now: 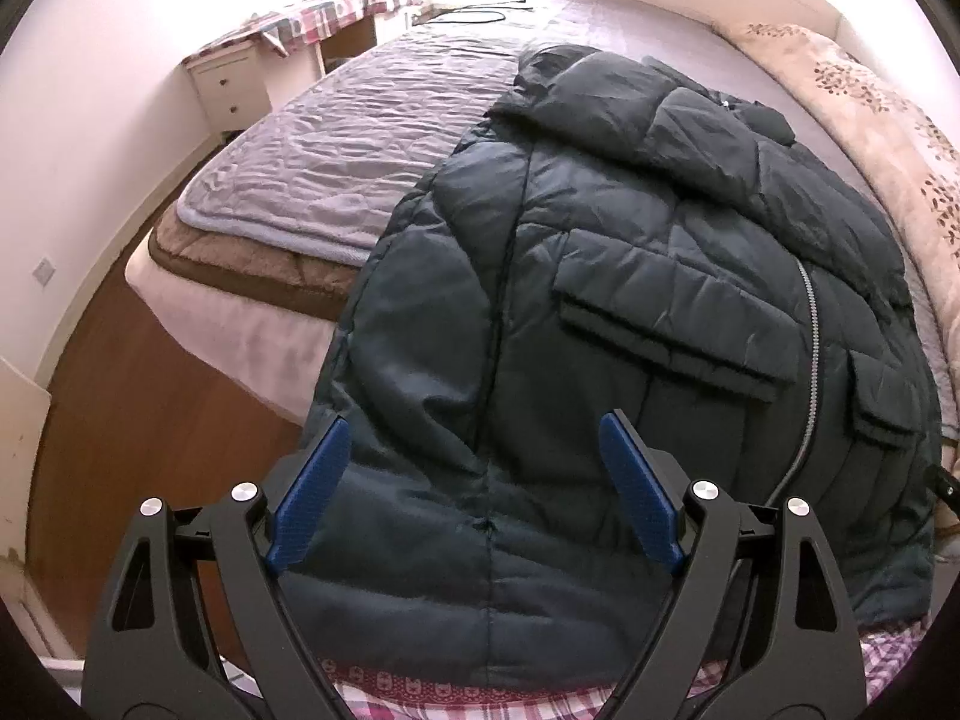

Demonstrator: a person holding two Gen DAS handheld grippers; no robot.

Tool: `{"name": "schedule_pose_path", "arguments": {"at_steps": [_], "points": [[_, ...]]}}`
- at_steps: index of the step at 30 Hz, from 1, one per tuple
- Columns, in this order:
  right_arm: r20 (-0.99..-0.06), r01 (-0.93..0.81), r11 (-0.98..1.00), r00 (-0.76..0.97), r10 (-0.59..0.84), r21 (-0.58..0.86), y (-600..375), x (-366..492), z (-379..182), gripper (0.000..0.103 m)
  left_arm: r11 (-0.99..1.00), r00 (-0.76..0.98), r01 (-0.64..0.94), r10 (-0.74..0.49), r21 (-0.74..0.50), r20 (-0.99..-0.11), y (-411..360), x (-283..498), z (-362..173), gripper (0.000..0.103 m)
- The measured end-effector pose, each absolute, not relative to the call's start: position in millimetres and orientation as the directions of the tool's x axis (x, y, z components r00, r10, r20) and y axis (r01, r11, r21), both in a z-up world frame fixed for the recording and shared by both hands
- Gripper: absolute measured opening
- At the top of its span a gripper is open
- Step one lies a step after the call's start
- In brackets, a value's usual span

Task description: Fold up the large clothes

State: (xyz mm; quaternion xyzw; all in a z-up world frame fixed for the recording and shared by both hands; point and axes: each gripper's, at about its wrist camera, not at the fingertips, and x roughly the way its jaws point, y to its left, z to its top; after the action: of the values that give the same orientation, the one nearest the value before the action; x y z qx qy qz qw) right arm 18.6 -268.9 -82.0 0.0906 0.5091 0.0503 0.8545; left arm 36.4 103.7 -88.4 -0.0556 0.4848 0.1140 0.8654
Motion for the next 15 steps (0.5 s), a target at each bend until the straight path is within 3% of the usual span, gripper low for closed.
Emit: {"name": "schedule_pose_path", "arguments": {"at_steps": [15], "points": [[-0.889,0.051,0.977,0.427,0.166,0.207,-290,8,-88,0.004,0.968,0.477,-0.251,0.137,0.015,-0.868,104,37,-94,0.084]]}}
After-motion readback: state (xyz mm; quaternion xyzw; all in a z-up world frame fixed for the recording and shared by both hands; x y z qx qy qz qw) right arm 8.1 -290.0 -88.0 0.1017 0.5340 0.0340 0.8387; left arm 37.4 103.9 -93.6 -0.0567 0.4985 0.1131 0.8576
